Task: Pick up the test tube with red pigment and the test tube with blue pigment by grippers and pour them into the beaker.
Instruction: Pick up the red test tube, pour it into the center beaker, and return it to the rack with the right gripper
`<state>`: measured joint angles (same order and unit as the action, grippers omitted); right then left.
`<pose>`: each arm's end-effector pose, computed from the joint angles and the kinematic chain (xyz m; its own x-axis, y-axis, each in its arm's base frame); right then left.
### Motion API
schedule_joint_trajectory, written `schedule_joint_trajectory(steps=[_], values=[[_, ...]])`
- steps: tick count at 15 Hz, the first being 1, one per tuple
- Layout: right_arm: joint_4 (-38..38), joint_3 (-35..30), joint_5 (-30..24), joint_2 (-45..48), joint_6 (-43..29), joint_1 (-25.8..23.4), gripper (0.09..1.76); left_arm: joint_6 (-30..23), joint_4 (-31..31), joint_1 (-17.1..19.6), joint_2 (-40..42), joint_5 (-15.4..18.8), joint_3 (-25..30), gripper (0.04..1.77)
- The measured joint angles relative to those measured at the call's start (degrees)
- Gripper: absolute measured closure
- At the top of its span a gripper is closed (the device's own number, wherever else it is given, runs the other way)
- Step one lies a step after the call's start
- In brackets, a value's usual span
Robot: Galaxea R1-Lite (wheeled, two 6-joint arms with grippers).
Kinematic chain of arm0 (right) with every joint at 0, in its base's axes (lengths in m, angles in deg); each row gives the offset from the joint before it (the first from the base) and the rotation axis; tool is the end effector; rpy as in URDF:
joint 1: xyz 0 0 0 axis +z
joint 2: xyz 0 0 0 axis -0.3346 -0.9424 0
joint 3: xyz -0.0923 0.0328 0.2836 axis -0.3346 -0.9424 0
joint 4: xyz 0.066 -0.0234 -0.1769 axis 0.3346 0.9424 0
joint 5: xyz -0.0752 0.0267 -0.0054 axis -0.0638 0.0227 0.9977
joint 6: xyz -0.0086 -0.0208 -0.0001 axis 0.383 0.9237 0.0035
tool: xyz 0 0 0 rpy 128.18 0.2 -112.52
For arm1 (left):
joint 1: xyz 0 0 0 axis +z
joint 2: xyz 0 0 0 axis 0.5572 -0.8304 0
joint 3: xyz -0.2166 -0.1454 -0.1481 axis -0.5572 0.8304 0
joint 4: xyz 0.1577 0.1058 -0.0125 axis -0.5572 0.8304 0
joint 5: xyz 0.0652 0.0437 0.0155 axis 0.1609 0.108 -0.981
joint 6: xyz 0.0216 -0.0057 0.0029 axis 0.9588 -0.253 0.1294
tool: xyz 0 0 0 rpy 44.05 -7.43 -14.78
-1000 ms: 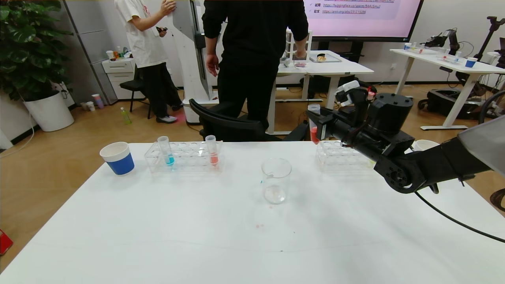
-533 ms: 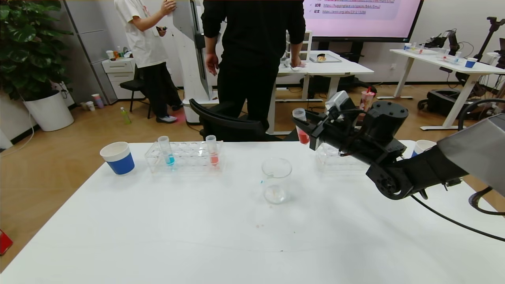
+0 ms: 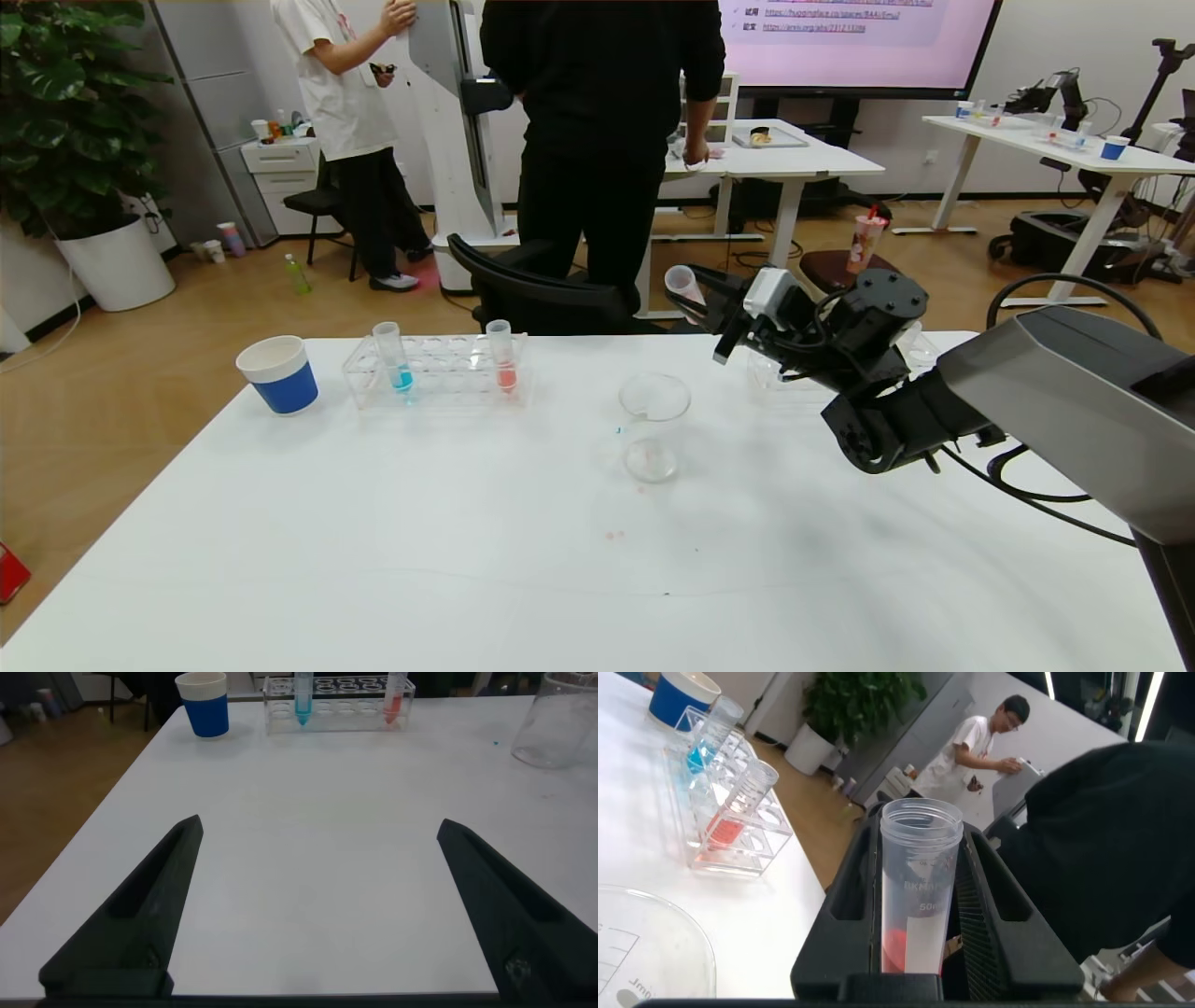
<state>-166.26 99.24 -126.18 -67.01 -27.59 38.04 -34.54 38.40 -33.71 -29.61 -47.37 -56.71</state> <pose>0.4379 0.1615 0.1257 0.4797 0.8263 0.2952 -0.5354 0.5422 -0.6477 -0.0227 -0.0005 0.0753 0.9999 -0.0101 -0.0023 0.0102 0.9997 0.0200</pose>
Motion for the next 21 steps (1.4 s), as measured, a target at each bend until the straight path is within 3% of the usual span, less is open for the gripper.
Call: schedule_joint_trajectory(steps=[3,12,17,21], values=[[-0.8,3.5,-2.2,-2.1,5.1,0.5,1.36,0.0,0.0,0.0,0.0,0.0,0.0,0.06],[-4.9,4.1,-20.5,-4.6,17.9,-0.7,1.36,0.0,0.0,0.0,0.0,0.0,0.0,0.06],[-4.9,5.4,-22.0,-6.2,21.1,-1.2,1.36,0.0,0.0,0.0,0.0,0.0,0.0,0.06],[-4.6,11.2,-24.3,-7.9,21.7,-1.2,1.36,0.0,0.0,0.0,0.0,0.0,0.0,0.06]])
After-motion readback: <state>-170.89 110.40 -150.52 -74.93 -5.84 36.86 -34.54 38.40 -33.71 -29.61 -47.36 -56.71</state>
